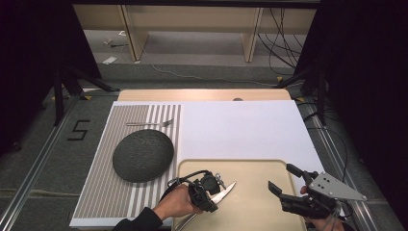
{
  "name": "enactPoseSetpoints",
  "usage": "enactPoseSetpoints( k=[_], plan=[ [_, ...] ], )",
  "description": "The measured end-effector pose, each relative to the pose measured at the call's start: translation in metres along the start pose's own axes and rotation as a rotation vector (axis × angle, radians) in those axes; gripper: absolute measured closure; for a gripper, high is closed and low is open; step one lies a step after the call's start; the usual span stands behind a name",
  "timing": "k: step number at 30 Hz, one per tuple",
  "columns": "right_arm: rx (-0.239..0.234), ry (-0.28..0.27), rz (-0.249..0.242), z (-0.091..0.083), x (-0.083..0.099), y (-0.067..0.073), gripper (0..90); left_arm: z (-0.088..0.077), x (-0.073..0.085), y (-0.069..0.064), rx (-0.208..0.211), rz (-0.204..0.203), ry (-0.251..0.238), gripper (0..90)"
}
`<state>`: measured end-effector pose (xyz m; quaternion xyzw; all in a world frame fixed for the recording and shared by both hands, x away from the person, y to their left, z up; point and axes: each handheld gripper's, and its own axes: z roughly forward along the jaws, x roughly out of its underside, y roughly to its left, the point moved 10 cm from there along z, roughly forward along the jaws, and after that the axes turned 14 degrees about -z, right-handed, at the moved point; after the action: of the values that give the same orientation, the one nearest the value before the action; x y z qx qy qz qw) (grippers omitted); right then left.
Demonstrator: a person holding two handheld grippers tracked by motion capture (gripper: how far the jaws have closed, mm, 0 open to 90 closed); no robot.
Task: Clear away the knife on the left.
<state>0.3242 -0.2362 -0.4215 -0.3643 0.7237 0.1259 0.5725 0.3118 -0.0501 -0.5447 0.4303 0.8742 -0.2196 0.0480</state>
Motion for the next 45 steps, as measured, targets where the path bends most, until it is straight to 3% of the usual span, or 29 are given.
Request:
enactPoseSetpoints(
  k=[9, 16, 18, 27, 45],
  plan=[
    [-0.001, 0.001, 0.001, 0.000, 0.000, 0.000, 20.4, 0.005, -0.003, 0.005, -0.012, 0.001, -0.013, 89.5],
    [-0.001, -0.001, 0.002, 0.000, 0.000, 0.000, 20.4, 0.006, -0.004, 0.010, -0.046, -0.004, -0.021, 89.5],
    [-0.001, -0.001, 0.002, 0.000, 0.000, 0.000, 20.4, 0.004, -0.005, 0.015, -0.060, -0.032, -0.032, 89.5],
    [-0.001, -0.002, 0.000, 0.000, 0.000, 0.000, 20.4, -0.002, -0.005, 0.031, -0.111, -0.082, -0.050, 89.5],
    [-0.004, -0.002, -0.002, -0.001, 0.000, 0.001, 20.5, -0.012, 0.000, 0.052, -0.137, -0.149, -0.066, 89.6]
  ],
)
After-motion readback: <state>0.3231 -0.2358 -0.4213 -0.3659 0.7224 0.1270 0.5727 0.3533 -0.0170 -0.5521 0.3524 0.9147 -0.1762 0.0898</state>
